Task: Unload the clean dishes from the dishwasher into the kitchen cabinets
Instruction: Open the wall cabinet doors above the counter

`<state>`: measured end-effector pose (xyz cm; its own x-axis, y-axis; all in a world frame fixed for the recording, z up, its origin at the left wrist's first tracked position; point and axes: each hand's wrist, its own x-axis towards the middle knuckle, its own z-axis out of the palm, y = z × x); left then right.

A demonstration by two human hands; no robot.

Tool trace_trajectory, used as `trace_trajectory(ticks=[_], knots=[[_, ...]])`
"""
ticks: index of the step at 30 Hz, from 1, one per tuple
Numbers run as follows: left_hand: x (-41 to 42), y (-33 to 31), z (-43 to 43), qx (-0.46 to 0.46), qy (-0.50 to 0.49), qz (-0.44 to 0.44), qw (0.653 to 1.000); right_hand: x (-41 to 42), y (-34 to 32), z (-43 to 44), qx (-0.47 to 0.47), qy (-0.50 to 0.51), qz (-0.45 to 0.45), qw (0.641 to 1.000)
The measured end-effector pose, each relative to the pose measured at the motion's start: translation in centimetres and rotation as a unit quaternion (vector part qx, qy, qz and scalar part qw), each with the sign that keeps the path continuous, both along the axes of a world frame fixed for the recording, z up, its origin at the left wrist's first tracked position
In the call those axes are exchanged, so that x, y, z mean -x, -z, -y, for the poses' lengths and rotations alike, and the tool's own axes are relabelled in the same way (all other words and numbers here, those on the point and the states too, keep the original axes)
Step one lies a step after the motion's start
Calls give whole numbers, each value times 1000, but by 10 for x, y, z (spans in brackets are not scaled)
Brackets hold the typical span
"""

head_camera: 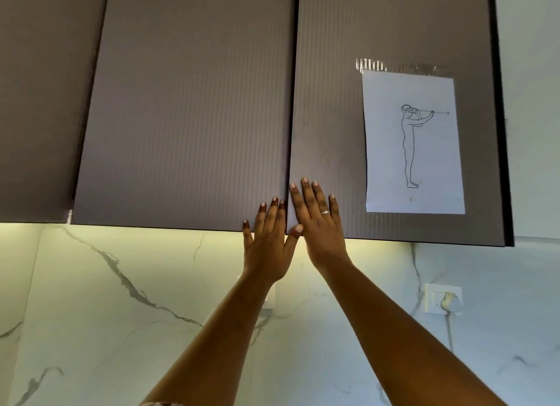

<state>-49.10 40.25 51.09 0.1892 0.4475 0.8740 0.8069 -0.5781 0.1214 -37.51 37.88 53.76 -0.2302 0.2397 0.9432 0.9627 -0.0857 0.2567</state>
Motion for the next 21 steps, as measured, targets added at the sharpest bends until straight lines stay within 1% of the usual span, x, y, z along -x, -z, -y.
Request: trace_trajectory(ticks=[2, 4, 6, 7, 8, 10, 11, 12, 15, 21], knots=[[-5, -5, 9, 29, 48, 55, 997, 2, 1, 11, -3, -13, -11, 1000], [-13, -14, 23, 63, 111, 128, 984, 3, 2, 23, -4, -33, -10, 999], [-22, -22, 33, 61, 157, 193, 967, 3, 3, 37, -14, -62, -9, 998], [-26, -27, 41, 59, 201, 230, 950, 3, 3, 44, -21, -76, -9, 997], [-28, -30, 50, 61, 265, 274, 923, 3, 3, 50, -29, -85, -6, 996], [-31, -38, 76, 89, 383, 342, 854, 1, 5, 63, -46, -100, 1, 994], [-32, -40, 91, 107, 415, 356, 830, 0, 6, 71, -48, -109, -1, 993], [-32, -41, 105, 116, 426, 361, 822, -1, 7, 77, -48, -117, -1, 992], [-32, -40, 139, 103, 431, 360, 821, -2, 7, 103, -36, -145, -15, 989], [-42, -43, 217, 141, 383, 345, 845, -17, 8, 160, -36, -232, -21, 972]])
